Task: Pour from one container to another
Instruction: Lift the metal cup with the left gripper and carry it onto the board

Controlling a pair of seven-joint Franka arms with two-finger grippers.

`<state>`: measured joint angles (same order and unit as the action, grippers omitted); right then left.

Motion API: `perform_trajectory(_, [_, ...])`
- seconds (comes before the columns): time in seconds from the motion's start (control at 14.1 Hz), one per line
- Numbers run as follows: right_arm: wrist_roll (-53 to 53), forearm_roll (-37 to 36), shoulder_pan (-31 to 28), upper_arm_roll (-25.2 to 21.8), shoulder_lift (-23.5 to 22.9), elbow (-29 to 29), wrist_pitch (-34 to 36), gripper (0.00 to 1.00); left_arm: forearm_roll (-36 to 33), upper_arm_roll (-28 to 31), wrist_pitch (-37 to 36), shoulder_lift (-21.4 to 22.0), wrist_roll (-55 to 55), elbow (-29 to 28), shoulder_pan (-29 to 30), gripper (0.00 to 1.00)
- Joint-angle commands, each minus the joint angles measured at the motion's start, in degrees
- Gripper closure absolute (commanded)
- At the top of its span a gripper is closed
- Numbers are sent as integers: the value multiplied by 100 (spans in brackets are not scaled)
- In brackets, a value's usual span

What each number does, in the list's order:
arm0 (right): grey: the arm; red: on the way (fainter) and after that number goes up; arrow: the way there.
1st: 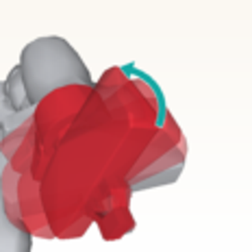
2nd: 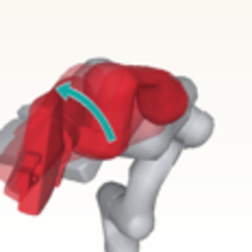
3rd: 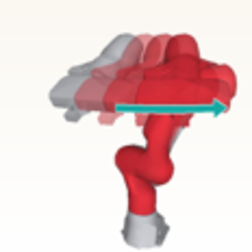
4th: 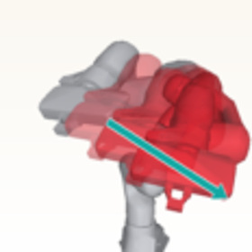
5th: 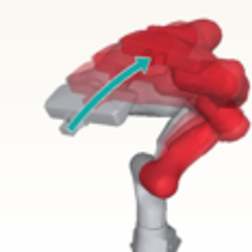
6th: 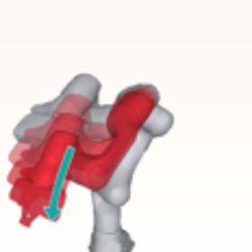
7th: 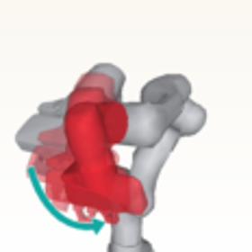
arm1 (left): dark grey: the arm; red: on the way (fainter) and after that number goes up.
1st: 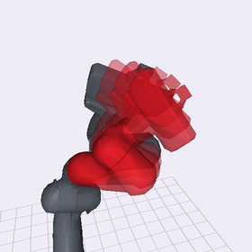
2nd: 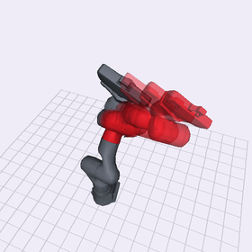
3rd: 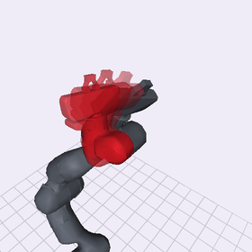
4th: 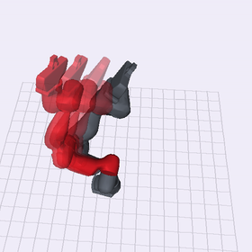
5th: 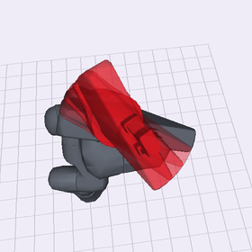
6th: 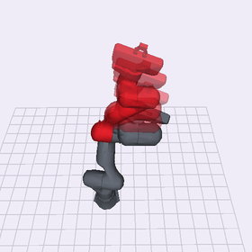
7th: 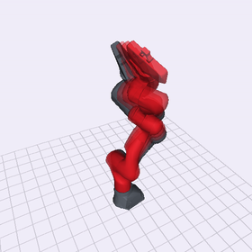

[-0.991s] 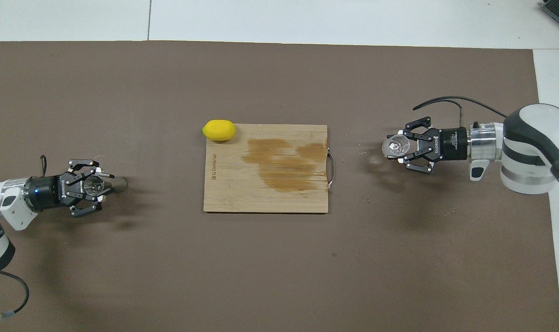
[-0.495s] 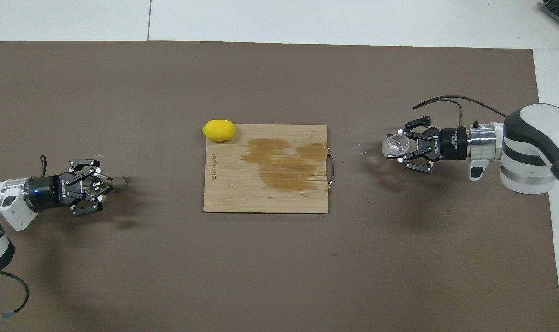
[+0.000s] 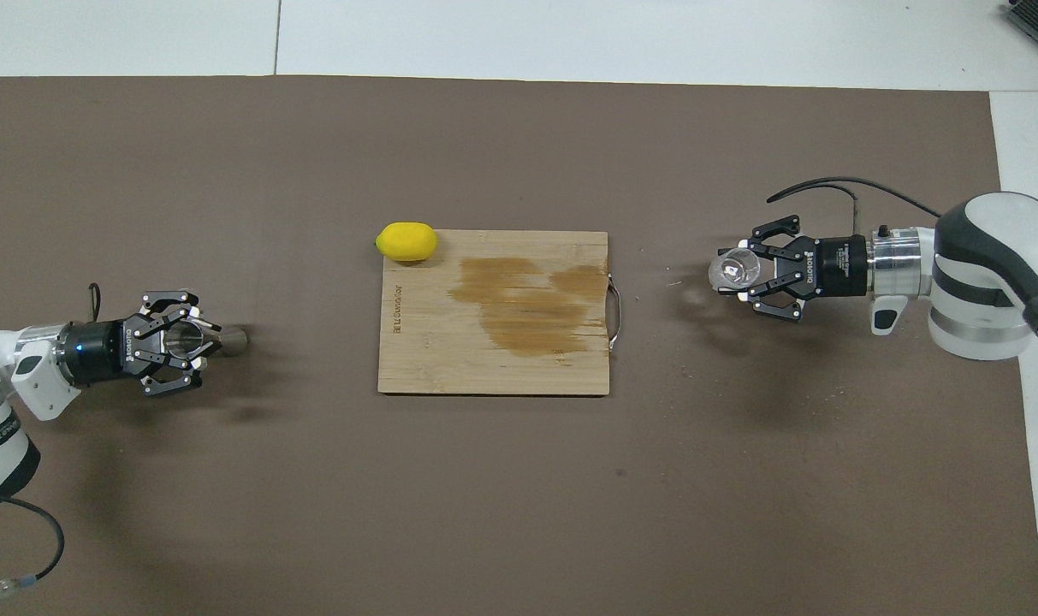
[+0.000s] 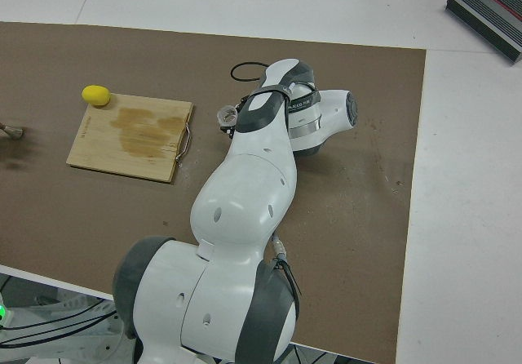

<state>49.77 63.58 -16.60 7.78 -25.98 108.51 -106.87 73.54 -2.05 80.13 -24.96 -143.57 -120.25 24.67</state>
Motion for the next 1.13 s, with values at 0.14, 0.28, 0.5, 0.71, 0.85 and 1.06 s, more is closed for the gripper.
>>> perform_trajectory(0.14, [50,163,-19,48,93,65,-53,100,336,56,12,237,636,-43,-480,98])
perform_trajectory(0.28, [41,163,-19,48,102,65,-53,100,485,56,47,351,768,-78,-691,98])
perform_trajectory(0.5, [33,163,-19,48,102,65,-53,100,696,56,187,588,795,-148,-998,98])
perform_trajectory(0.71, [-2,172,-19,48,111,65,-53,100,959,56,608,966,944,-376,-1411,98])
perform_trajectory(0.85, [-3,181,-28,48,163,65,-27,100,1188,56,898,1125,962,-490,-1727,97])
perform_trajectory(1.06, [6,189,-28,57,207,73,-9,100,1653,56,1180,1187,962,-605,-2263,97])
